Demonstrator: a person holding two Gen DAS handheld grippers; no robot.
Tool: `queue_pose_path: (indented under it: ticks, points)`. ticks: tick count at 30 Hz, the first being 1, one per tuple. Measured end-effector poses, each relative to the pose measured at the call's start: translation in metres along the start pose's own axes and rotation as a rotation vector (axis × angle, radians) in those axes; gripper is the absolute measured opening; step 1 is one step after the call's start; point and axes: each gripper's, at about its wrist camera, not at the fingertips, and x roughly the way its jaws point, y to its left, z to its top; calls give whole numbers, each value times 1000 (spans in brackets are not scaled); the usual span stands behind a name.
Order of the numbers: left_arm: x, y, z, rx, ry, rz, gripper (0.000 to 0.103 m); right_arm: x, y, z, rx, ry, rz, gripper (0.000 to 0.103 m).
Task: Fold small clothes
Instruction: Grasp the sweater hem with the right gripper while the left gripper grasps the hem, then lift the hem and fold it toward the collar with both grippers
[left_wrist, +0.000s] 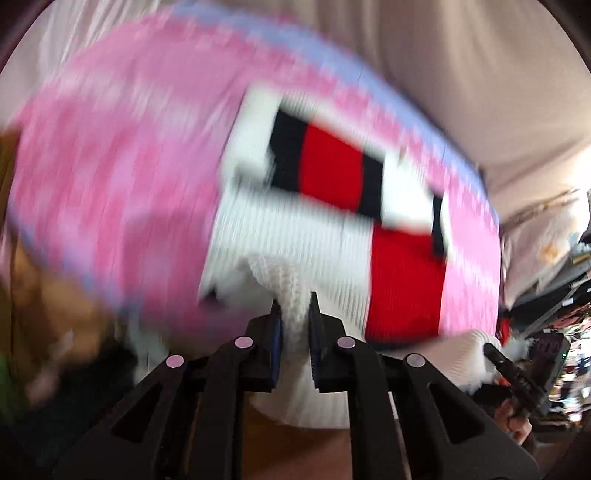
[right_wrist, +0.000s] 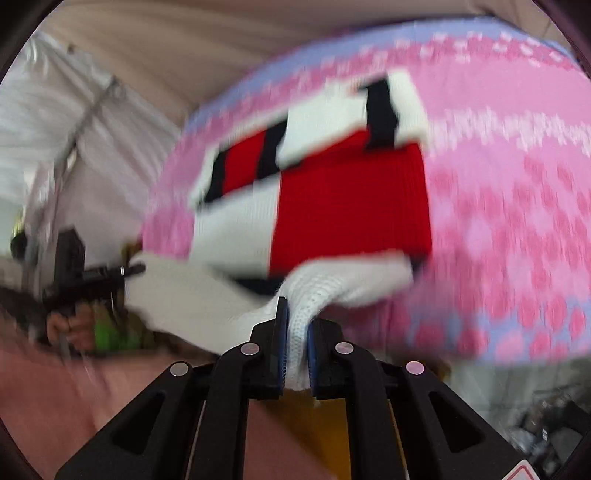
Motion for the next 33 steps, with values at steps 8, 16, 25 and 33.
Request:
queue_pose_path:
  ticks: [8, 16, 25, 33]
  points:
    - [83, -13, 115, -51, -130, 83, 12, 56, -65, 120, 256, -243, 24, 8]
    - [139, -27, 159, -98, -127, 193, 13, 114, -79, 194, 315, -226, -72, 6]
    - [136, 0, 179, -177, -247, 262, 67, 114, -101, 219, 468, -358, 51, 36]
    - [141, -7, 159, -73, -147, 154, 86, 111, -95, 180, 295, -279, -156, 58]
